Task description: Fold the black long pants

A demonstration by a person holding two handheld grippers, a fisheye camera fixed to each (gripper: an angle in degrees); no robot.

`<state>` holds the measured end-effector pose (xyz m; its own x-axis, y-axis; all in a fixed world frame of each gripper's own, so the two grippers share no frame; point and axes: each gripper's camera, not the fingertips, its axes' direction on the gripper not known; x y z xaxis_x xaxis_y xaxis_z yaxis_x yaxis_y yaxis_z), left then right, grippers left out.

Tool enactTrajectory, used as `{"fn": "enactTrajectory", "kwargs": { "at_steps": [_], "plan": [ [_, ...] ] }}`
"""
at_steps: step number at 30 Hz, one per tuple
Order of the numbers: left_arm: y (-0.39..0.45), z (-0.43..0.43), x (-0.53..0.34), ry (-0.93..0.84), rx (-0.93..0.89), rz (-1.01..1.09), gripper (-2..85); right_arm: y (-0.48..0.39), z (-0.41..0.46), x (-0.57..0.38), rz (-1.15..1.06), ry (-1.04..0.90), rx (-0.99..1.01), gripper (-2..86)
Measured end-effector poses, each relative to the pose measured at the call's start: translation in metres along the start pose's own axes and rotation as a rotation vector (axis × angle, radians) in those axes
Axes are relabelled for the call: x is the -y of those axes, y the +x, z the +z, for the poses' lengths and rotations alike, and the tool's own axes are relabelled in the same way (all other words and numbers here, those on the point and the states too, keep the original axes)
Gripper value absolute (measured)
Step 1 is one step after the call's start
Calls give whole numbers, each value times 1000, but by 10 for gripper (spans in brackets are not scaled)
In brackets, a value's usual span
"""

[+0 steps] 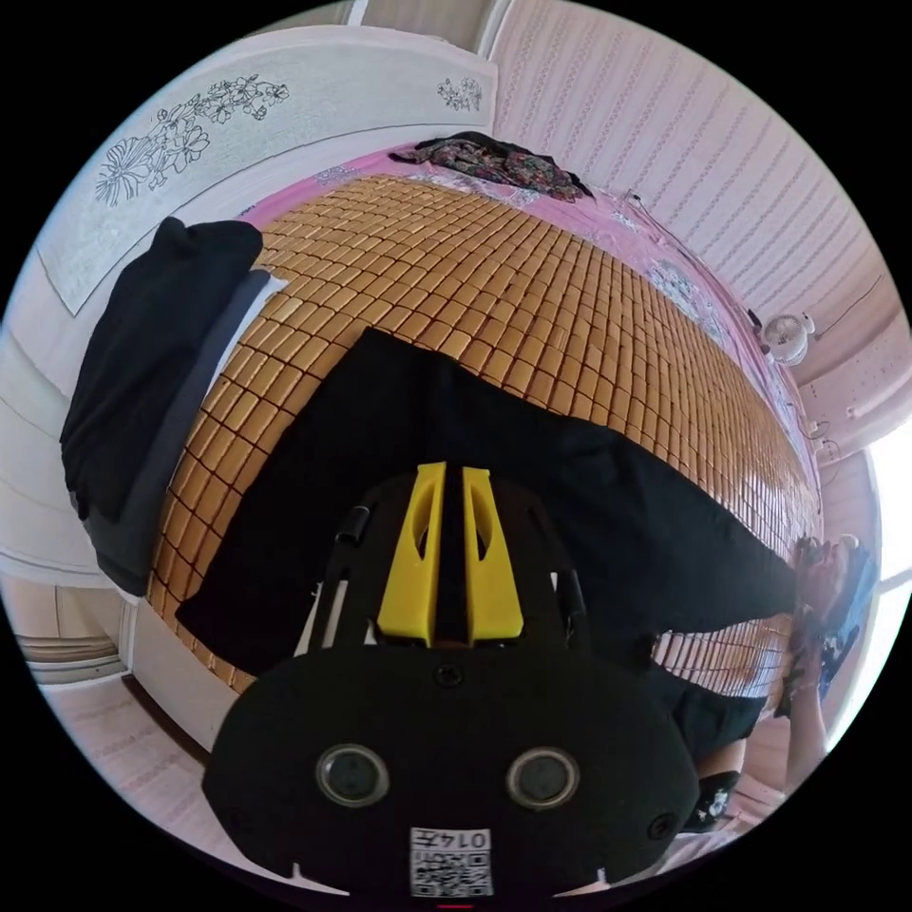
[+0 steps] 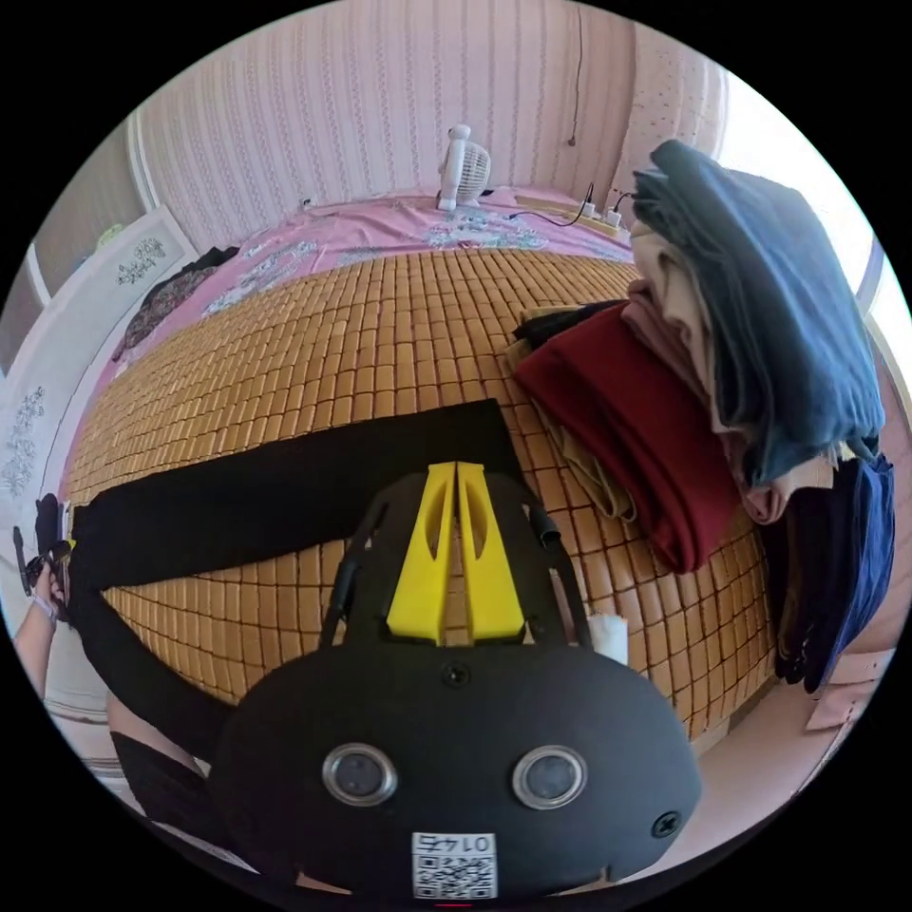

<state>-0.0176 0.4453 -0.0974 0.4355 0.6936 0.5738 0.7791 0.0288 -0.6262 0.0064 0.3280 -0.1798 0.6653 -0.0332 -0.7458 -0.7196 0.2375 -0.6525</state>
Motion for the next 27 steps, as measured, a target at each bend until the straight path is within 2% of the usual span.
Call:
{"fn": "enactTrajectory", "kwargs": {
  "at_steps": [3, 5, 8, 10, 14, 16, 19, 24, 27],
  "plan": [
    [14, -31, -22, 58, -95, 105, 37, 32, -38, -51, -12, 4, 14, 5],
    [36, -45, -52, 26, -166, 216, 39, 55, -55, -95, -6, -54, -13, 61],
    [72, -49, -94, -51, -250, 332, 39, 74, -58, -138, -9, -159, -15, 100],
    [98, -49, -119, -97, -311, 404, 35, 80, -55, -154, -4, -192, -13, 96],
    [166, -43, -167, -186, -294, 583, 6, 81, -38, -167, -47, -275, 18, 49],
    [186, -39, -178, -229, -314, 607, -2, 83, -36, -162, -59, -311, 33, 33],
    [207, -35, -192, -232, -329, 607, -8, 94, -41, -153, -68, -266, 13, 28],
    [227, -14, -215, -255, -168, 604, -10, 136, -36, -157, 179, -294, 59, 59],
    [223, -15, -226, -226, -195, 562, -10, 154, -56, -183, 261, -246, 98, 67]
  ]
}}
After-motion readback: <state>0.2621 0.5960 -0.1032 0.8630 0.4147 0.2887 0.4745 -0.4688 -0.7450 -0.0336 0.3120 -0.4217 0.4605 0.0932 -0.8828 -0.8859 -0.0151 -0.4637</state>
